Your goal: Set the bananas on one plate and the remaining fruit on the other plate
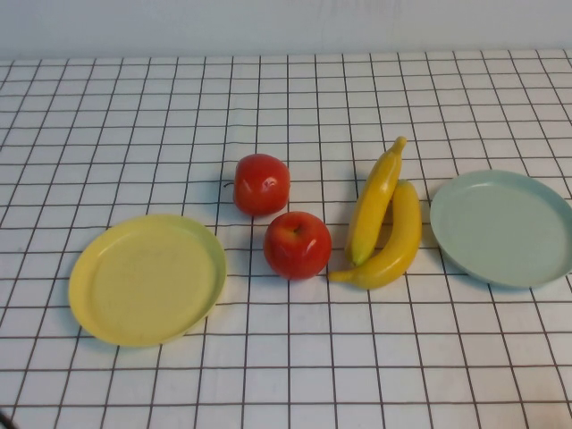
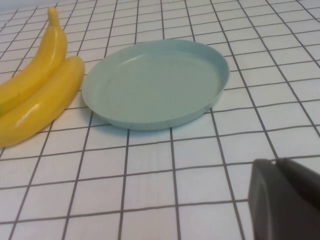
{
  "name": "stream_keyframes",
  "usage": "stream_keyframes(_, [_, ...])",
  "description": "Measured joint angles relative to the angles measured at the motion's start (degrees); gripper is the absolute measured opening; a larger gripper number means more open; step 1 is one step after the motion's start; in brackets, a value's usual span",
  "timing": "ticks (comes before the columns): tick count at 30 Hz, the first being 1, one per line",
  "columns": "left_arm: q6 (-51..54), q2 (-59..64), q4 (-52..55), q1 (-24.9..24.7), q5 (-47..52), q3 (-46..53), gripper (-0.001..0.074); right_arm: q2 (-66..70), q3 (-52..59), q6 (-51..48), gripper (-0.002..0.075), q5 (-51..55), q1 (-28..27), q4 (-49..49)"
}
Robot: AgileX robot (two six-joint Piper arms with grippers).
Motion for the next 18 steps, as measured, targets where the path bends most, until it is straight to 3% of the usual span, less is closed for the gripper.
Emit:
stream_keyframes(5, [22.0, 15.0, -10.2, 0.0, 7.5, -8.0, -0.0002, 0.0, 0.0, 0.0, -0.0016, 0.0, 0.0, 0.0])
stream_keyframes(12, [45.2, 34.2, -26.1, 0.0, 12.2, -12.7, 0.0019, 0.0, 0.0, 0.0, -0.0016, 0.0, 0.0, 0.0])
stream_keyframes(15, [53.2, 42.5, -28.9, -1.8, 13.5, -14.7, 0.0137, 0.0, 0.0, 0.0, -0.0016, 0.0, 0.0, 0.0])
stream_keyframes(18, [55.4, 50.2, -28.6, -6.1, 13.5, -17.5, 0.0366, 0.0, 0.0, 0.0, -0.0016, 0.0, 0.0, 0.0])
